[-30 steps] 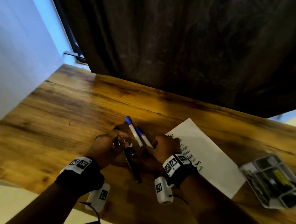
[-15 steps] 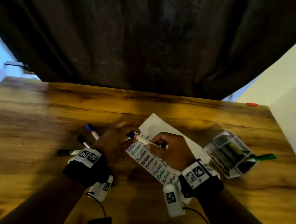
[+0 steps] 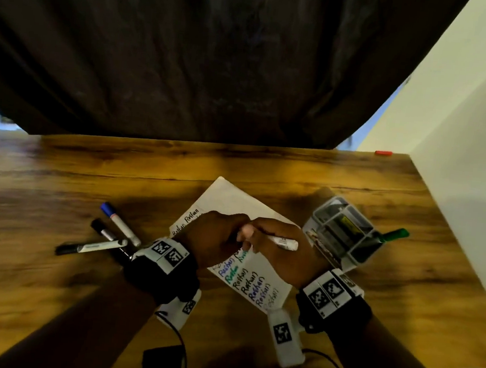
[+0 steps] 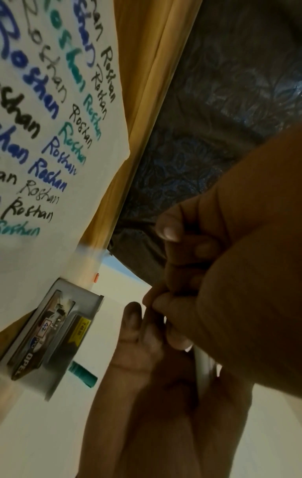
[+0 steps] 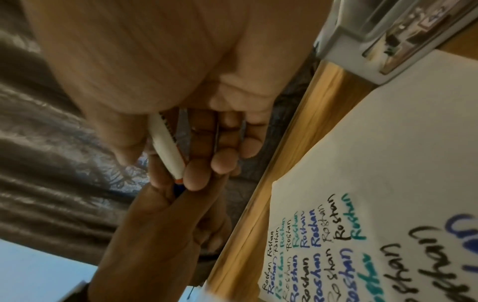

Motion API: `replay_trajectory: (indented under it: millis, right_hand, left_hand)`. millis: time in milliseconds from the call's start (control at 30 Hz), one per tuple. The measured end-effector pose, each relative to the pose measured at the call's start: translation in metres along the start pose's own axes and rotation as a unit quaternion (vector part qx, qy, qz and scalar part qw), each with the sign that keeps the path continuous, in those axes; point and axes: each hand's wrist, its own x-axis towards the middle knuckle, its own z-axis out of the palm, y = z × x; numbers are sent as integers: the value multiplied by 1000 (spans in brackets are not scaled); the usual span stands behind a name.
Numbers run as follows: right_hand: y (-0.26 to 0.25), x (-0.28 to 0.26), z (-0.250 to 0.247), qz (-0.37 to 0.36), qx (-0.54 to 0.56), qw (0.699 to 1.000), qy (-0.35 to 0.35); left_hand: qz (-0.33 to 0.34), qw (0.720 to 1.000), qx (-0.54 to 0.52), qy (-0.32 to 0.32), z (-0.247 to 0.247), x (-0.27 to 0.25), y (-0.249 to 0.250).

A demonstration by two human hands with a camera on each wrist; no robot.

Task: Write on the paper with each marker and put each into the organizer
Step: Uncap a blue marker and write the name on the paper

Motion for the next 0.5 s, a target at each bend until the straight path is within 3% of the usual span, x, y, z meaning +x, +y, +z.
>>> replay_trajectory:
  millis: [167, 367, 500]
  right_hand:
    - [-5, -1, -15, -72, -192, 977, -60]
    - [-7, -3, -24, -145, -179, 964, -135]
    - [-10, -6, -23, -194, -173, 959, -111]
  left_hand:
    - [-22, 998, -53, -22, 9, -7, 0]
    - [-31, 994, -86, -54, 9, -13, 16]
    - [-32, 993, -110, -34, 10, -12, 16]
